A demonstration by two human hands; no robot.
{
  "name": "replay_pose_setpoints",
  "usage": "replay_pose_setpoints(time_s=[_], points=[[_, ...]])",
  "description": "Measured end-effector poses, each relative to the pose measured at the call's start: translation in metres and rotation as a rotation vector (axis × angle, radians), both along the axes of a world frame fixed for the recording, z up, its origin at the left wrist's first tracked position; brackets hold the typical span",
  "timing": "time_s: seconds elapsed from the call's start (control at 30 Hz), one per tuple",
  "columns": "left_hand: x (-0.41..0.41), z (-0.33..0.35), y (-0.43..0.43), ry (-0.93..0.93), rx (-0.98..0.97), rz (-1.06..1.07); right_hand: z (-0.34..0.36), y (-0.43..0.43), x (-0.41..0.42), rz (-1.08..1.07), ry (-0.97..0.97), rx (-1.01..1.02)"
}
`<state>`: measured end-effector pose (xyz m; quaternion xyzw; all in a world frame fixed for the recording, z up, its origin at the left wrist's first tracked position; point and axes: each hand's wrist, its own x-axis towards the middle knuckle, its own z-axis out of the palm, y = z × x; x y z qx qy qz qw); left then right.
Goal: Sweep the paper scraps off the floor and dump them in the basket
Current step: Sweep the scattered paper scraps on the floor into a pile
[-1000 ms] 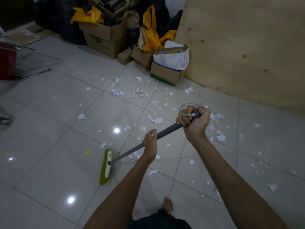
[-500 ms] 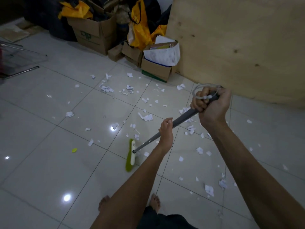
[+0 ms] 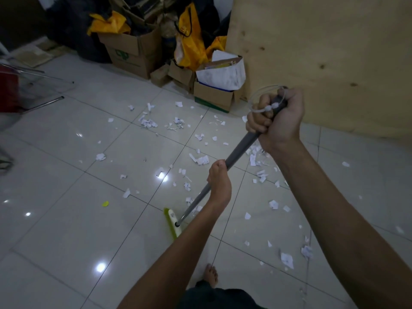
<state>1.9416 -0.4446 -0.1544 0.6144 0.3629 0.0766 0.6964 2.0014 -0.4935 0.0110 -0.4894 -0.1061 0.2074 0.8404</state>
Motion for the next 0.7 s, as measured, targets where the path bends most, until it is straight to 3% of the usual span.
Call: replay_pose_setpoints(time_s=[0.33,0.7], points=[[0.009,-0.016,-0.011,-0.044,-0.062,0.159,-0.019,0.006,0.015,0.189,-0.023,-0.038],[0.011,-0.012,0.016,-0.133,-0.121,0.014,-0.002,0.04,-0.003,0.18,-0.034,-0.034]])
